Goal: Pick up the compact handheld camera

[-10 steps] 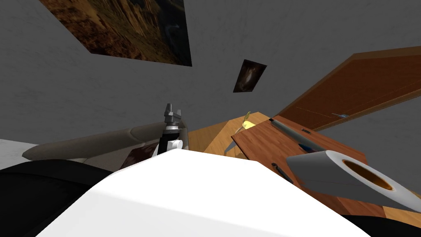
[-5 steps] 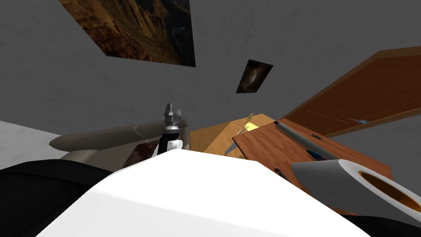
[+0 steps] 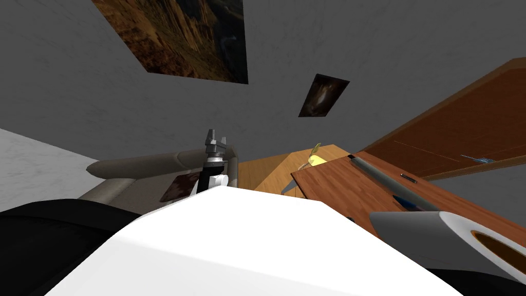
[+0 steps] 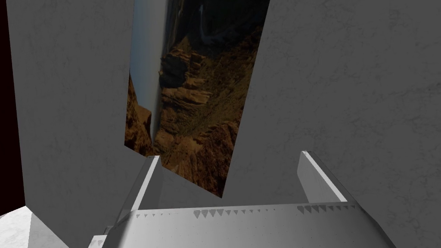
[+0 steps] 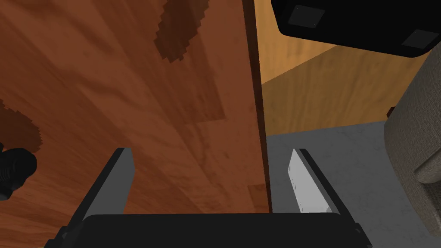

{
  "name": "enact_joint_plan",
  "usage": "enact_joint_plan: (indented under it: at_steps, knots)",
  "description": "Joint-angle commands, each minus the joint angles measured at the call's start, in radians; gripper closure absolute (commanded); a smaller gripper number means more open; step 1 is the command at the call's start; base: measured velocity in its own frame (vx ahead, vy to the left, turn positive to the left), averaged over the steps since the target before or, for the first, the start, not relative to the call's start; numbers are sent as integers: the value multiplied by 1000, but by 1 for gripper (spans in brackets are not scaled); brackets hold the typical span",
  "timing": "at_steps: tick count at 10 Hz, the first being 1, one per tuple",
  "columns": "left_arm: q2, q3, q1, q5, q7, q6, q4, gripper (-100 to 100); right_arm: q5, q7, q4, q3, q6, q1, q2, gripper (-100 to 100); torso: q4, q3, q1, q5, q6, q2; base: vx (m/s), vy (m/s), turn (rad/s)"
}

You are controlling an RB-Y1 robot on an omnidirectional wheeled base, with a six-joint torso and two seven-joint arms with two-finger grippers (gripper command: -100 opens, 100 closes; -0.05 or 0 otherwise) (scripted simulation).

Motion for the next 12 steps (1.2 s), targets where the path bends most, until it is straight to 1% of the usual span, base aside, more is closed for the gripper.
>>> enact_joint_plan:
  at_steps: [1,2,3,5,6,8,10,12]
  knots:
    - [0,0,0,0,0,0,0,0,8,-2,45,31,-7,-5,-38,-100,0,0,0,0,0,0,-2,-56,165]
    - [0,0,0,0,0,0,0,0,8,-2,40,31,-7,-5,-38,-100,0,0,-1,0,-1,0,-1,-52,81]
    - [0,0,0,0,0,0,0,0,8,-2,45,31,-7,-5,-38,-100,0,0,-1,0,0,0,2,-19,-11]
    - [0,0,0,0,0,0,0,0,19,-5,110,87,-12,-19,-85,-100,0,0,1,0,-1,0,-2,-55,198]
    - [0,0,0,0,0,0,0,0,19,-5,110,87,-12,-19,-85,-100,0,0,-2,0,-1,0,4,-74,79]
    - [0,0,0,0,0,0,0,0,26,-10,158,140,-16,-36,-111,-100,0,0,-3,-1,0,0,-2,-96,147]
    - [0,0,0,0,0,0,0,0,31,-15,188,190,-21,-54,-114,-100,0,-1,-7,-2,0,-2,14,-163,183]
    - [0,0,0,0,0,0,0,0,34,-20,201,233,-26,-70,-102,-100,0,-1,-8,-2,0,-1,9,-143,102]
